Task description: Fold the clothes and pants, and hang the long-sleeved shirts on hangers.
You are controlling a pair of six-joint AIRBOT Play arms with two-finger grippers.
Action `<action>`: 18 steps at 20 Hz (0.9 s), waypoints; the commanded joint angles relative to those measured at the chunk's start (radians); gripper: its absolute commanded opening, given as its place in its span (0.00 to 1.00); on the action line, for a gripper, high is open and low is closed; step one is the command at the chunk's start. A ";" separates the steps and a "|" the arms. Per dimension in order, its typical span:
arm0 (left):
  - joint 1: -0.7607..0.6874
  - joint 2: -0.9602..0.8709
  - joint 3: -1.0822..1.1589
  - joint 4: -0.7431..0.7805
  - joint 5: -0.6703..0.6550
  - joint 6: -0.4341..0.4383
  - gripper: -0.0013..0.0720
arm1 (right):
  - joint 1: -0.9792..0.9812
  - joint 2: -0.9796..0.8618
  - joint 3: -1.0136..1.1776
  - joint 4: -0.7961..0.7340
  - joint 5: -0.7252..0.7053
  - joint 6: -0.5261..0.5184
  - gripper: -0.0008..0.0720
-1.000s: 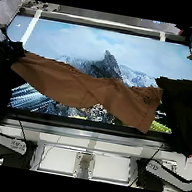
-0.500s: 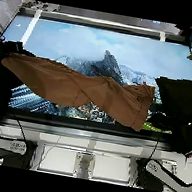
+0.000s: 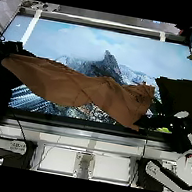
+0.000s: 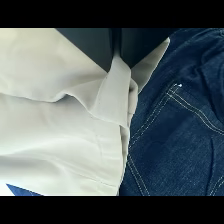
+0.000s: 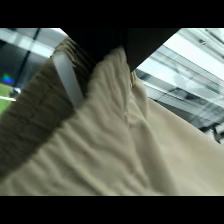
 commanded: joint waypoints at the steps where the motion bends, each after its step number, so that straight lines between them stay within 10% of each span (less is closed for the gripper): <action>1: 0.006 0.009 0.004 0.009 -0.006 0.034 0.03 | 0.030 0.001 0.065 -0.069 0.011 0.011 0.05; 7: 0.021 0.080 0.008 0.034 -0.041 0.046 0.03 | -0.114 0.003 0.394 -0.293 0.186 0.051 0.05; 11: 0.126 0.087 -0.078 0.035 -0.254 0.064 0.03 | -0.210 0.000 0.367 -0.436 0.177 0.053 0.05; 18: 0.238 0.140 -0.221 0.035 -0.262 0.106 0.03 | -0.372 0.002 0.311 -0.546 0.211 0.066 0.05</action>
